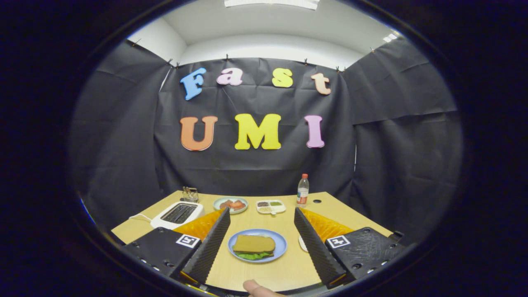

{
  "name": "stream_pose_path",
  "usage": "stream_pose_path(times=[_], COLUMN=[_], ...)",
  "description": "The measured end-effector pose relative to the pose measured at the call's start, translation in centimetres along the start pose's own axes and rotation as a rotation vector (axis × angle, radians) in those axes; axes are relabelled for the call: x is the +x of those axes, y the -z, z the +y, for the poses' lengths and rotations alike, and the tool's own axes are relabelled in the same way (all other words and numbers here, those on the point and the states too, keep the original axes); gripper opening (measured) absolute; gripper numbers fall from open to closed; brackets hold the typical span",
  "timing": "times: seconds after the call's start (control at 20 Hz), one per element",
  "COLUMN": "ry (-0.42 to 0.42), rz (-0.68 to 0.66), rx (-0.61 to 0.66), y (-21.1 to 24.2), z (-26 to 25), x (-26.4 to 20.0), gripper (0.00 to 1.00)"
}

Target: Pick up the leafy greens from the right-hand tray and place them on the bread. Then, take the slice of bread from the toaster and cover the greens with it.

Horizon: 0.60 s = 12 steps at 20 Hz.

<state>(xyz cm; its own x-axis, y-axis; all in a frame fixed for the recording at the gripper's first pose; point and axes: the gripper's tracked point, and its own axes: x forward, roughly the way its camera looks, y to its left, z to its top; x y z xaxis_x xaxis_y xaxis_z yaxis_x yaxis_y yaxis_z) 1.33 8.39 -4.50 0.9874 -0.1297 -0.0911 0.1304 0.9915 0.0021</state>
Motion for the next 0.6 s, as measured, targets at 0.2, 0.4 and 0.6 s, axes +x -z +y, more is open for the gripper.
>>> stream_pose_path(times=[0.2,0.4,0.6], ry=[0.006,-0.026,0.003], rz=[-0.037,-0.062,-0.042], rx=[-0.004,-0.028,-0.031], y=[-1.1,-2.2,-1.6], z=[-0.1,0.8,-0.3], x=[-2.7,-3.9,-3.8], gripper=[0.96,0.96,0.96])
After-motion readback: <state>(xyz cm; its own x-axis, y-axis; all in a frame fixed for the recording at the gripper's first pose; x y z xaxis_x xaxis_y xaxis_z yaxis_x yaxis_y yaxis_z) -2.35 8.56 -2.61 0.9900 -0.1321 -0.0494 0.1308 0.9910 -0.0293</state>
